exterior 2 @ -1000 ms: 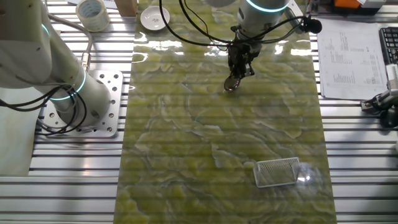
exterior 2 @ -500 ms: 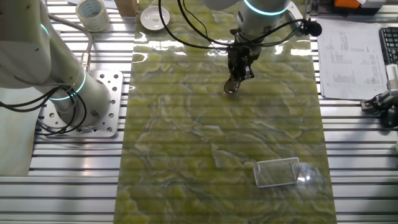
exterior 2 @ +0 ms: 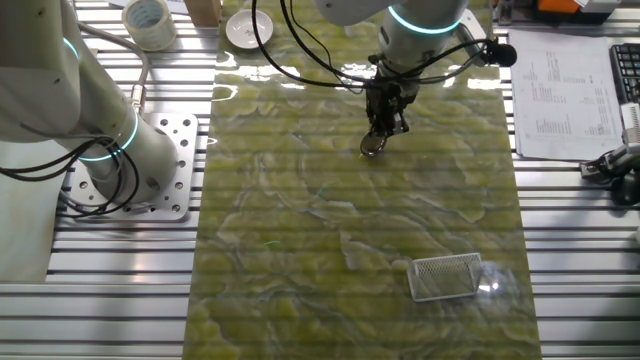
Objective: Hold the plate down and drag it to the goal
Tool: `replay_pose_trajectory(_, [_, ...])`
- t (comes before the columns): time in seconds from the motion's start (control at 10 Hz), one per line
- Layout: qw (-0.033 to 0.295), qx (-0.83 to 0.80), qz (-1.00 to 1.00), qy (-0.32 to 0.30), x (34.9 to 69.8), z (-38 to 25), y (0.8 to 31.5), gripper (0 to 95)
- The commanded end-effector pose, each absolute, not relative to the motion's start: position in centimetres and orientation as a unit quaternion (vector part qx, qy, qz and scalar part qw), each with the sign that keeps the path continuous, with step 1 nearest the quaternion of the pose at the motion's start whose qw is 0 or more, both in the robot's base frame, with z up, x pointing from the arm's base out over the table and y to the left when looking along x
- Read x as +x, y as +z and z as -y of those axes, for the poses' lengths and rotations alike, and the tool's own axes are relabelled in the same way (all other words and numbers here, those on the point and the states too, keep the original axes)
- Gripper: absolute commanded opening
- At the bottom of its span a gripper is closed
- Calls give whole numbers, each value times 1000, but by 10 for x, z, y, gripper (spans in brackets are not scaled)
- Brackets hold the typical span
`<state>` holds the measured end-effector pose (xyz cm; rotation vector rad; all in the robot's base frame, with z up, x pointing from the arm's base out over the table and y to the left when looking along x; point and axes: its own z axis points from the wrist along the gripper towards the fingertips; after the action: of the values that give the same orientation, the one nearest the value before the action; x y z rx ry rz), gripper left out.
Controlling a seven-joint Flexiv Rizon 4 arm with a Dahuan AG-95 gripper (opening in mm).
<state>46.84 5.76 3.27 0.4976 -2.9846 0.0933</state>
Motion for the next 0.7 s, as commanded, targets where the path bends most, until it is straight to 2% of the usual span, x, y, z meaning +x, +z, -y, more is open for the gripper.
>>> replay_pose_trajectory(0.1, [55, 164, 984, 32, 468, -54, 31, 0])
replay_pose_trajectory(0.7, [56, 168, 984, 30, 470, -48, 34, 0])
